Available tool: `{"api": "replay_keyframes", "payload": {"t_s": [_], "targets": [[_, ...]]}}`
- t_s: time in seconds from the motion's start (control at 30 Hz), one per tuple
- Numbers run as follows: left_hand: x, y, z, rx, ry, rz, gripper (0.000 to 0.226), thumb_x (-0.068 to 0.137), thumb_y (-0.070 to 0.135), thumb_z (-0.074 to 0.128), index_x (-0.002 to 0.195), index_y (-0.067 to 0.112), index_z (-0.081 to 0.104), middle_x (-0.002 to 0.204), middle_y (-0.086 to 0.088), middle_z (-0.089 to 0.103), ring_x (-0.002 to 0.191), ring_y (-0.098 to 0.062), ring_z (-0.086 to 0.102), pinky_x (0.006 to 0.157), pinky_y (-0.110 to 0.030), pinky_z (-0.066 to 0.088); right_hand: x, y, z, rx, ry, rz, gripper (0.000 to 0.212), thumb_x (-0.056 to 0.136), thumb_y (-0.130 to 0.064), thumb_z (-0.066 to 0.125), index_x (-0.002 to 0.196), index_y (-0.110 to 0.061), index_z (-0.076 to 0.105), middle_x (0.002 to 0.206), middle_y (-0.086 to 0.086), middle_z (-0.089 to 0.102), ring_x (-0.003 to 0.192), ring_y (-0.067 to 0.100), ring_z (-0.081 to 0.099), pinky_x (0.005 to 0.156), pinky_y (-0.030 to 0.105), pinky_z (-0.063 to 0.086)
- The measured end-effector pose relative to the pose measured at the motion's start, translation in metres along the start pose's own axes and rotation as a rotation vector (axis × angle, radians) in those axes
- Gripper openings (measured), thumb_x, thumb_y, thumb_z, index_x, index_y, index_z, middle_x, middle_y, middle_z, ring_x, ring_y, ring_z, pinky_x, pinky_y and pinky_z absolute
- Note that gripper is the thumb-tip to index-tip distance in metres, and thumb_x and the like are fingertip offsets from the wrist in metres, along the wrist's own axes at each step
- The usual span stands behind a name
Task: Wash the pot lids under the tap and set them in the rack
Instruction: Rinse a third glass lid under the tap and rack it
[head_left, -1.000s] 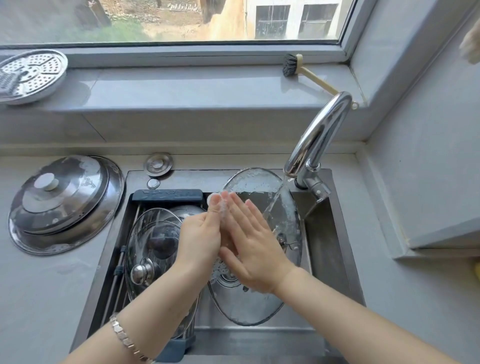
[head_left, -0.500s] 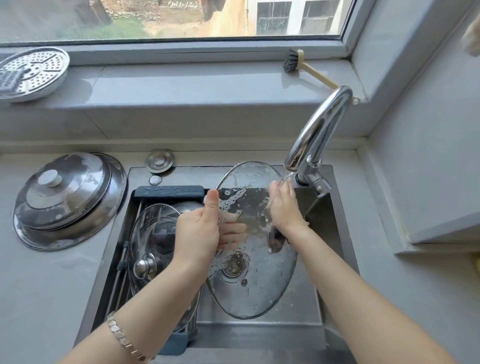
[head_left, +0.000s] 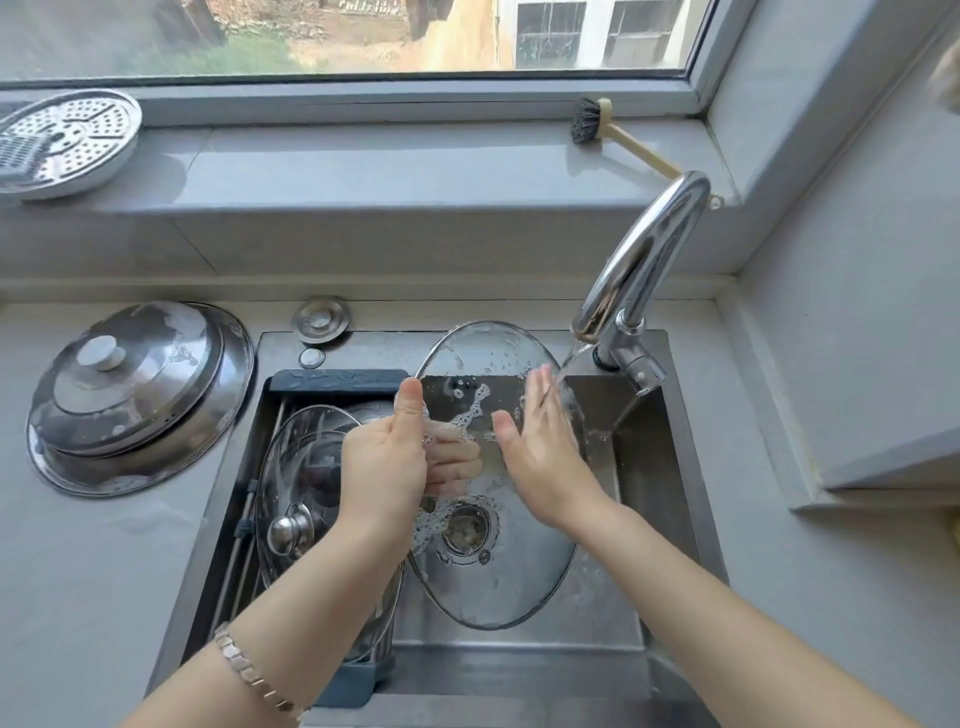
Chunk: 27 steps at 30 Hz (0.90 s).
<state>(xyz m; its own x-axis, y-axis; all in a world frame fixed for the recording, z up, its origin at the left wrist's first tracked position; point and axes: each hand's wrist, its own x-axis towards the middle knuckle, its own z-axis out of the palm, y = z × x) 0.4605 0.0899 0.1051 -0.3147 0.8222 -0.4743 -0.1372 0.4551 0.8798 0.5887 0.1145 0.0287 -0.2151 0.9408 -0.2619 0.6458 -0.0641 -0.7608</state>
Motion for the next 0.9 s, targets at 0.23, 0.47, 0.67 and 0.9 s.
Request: {"api": "replay_keyframes", "payload": {"t_s": [0.23,0.47,0.67,0.9], "targets": [[-0.002,0.003,0.006,0.010,-0.015,0.025,0.055,0.092,0.045,0.045,0.070,-0.002,0.062,0.068,-0.026,0.069,0.058,-0.035,0.068,0.039,-0.025,0.051,0.043,0.005,-0.019,0.073,0.194,0.292,0.064,0.096,-0.041,0.008,0.146,-0.004,0.015,0.155,0.015,0.011,0.144,0.030,0.008,0.118,0.044,0.008],[0.017,0.011,0.011,-0.012,0.082,0.039,0.053,0.092,0.046,0.048,0.060,0.005,0.060,0.053,-0.006,0.065,0.055,-0.019,0.063,0.055,-0.024,0.050,-0.023,-0.028,0.034,-0.307,0.356,-0.625,0.053,0.098,-0.034,0.023,0.143,-0.007,0.025,0.154,0.002,0.017,0.143,0.015,0.014,0.119,0.034,0.007],[0.012,0.011,0.014,-0.075,0.035,0.031,0.056,0.094,0.045,0.043,0.068,0.001,0.066,0.066,-0.019,0.071,0.059,-0.029,0.068,0.050,-0.030,0.054,-0.007,-0.020,0.011,-0.269,0.408,-0.441,0.062,0.095,-0.048,0.018,0.145,-0.013,0.024,0.154,0.003,0.018,0.144,0.016,0.012,0.118,0.035,0.005],[0.018,0.022,0.007,-0.096,0.116,0.038,0.054,0.093,0.048,0.045,0.062,0.007,0.061,0.058,-0.010,0.069,0.055,-0.024,0.066,0.054,-0.026,0.052,-0.030,-0.025,0.035,-0.391,0.342,-0.748,0.051,0.099,-0.031,0.022,0.144,-0.008,0.023,0.153,0.005,0.022,0.142,0.020,0.019,0.117,0.038,0.013]]}}
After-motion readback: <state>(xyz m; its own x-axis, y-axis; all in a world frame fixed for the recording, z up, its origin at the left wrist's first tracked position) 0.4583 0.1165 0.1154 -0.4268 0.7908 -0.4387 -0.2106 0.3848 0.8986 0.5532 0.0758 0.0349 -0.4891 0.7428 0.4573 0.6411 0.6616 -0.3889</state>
